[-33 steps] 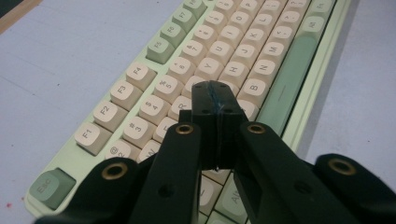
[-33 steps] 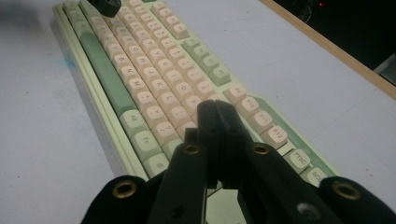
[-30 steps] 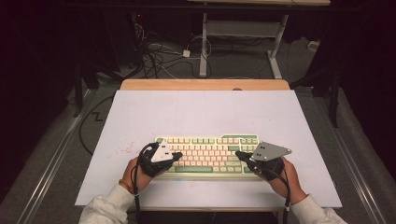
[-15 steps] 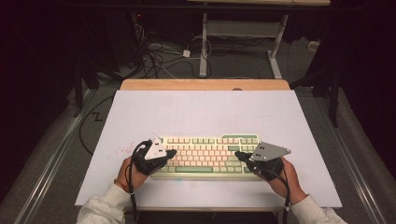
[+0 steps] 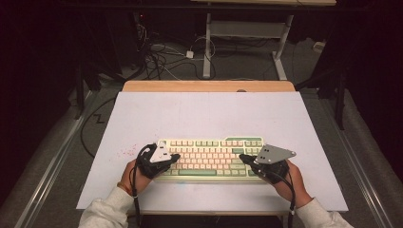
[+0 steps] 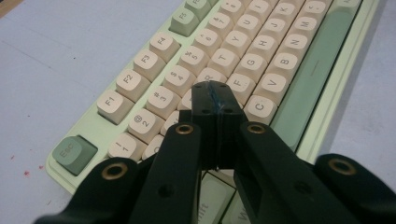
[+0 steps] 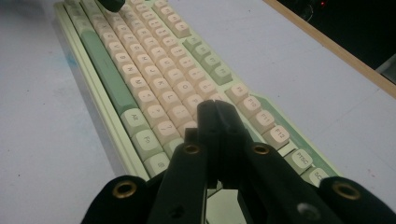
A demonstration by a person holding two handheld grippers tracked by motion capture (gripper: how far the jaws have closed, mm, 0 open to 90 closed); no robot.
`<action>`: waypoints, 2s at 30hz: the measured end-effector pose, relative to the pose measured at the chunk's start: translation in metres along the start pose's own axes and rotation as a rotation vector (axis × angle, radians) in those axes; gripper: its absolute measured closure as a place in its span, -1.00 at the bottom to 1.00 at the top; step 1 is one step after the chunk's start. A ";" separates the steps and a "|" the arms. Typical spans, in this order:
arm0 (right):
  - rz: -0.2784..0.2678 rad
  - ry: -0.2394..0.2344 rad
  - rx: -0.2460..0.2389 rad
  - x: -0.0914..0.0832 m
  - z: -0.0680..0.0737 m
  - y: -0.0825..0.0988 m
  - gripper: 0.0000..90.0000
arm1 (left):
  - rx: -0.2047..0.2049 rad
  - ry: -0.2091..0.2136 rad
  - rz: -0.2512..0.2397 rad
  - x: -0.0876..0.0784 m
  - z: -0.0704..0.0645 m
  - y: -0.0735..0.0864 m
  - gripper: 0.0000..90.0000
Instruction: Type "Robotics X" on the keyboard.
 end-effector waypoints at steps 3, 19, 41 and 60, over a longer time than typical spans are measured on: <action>0.000 0.000 -0.001 0.000 0.000 0.000 0.99 | 0.001 0.000 0.006 0.001 0.000 0.001 0.95; 0.007 -0.003 0.000 0.001 0.001 0.001 0.99 | 0.000 0.005 0.022 0.006 0.000 0.003 0.95; 0.007 -0.010 -0.004 0.001 0.002 0.001 0.99 | -0.004 -0.001 0.014 0.004 0.002 -0.001 0.95; -0.001 -0.006 -0.002 -0.001 0.000 -0.001 0.99 | 0.002 -0.036 -0.038 -0.010 0.005 -0.006 0.95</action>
Point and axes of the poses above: each handheld gripper's, and its own axes: x roughly forward along the jaws, y roughly out of its underside, z roughly to its left, the point moved 6 cm from there along x, roughly forward along the jaws, and after that the axes turned 7 degrees about -z, right-handed, at the moved point
